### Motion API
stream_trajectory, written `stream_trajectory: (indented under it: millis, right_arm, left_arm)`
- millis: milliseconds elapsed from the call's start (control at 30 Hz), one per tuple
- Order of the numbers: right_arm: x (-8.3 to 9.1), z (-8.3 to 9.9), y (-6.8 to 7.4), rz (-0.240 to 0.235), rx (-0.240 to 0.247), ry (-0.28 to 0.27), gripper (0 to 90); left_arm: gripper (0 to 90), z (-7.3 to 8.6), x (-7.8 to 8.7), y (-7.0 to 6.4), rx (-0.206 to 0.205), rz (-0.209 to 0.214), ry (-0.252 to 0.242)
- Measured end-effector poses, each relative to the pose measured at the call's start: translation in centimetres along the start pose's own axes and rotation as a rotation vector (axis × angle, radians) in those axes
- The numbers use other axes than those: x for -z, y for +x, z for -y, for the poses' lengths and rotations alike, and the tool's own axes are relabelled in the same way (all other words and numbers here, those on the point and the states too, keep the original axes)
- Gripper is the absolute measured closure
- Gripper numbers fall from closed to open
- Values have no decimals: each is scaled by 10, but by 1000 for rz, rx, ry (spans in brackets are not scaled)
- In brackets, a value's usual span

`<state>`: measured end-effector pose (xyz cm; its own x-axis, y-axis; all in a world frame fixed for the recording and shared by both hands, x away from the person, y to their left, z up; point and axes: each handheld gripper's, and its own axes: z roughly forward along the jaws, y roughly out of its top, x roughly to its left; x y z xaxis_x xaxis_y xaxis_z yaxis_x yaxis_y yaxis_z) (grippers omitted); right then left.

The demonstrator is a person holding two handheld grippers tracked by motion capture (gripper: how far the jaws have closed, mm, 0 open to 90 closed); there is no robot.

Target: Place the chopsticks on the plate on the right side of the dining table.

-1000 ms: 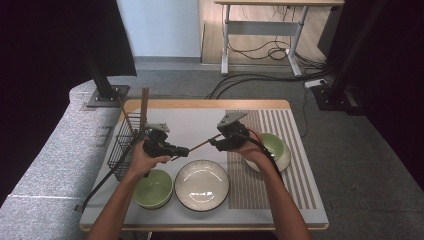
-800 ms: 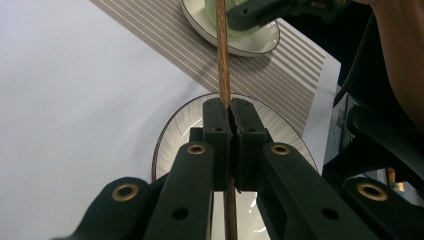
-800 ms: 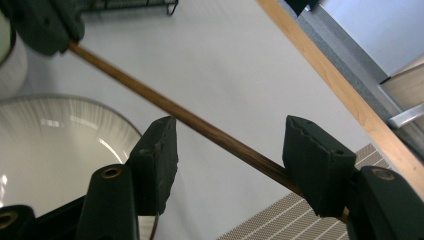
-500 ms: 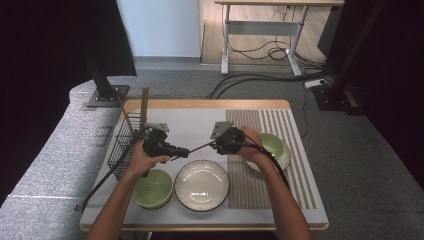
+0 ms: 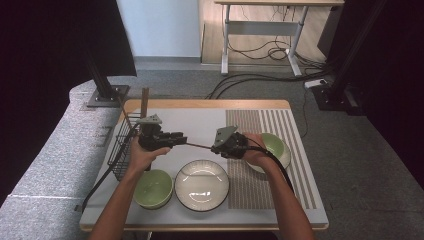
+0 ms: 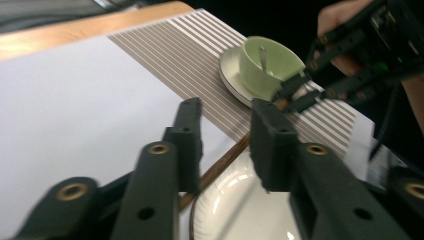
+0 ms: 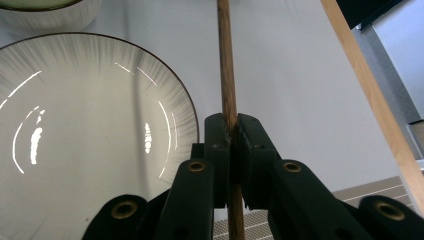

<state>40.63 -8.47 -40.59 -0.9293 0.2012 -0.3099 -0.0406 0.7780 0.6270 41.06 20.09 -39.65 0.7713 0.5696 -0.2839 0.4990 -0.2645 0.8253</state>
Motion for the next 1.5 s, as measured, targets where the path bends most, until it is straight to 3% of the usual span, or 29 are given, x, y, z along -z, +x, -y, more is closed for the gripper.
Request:
stream_trajectory:
  millis: [200,567,900,1300,1500]
  right_arm:
    - [-1,8,-2,-24,-71,-15,849]
    - [9,29,-5,9,-204,-47,848]
    - [31,56,-11,70,-412,-129,848]
    - [43,82,-13,111,-540,-140,849]
    - [48,92,-13,140,-575,-146,849]
  left_arm:
    - [540,-1,4,-4,0,-55,-51]
    - [494,1,11,-12,-34,-94,-91]
    - [483,7,11,-18,-38,-83,-77]
    - [484,16,15,-18,-29,-99,-58]
    - [486,19,20,-18,-30,-122,-51]
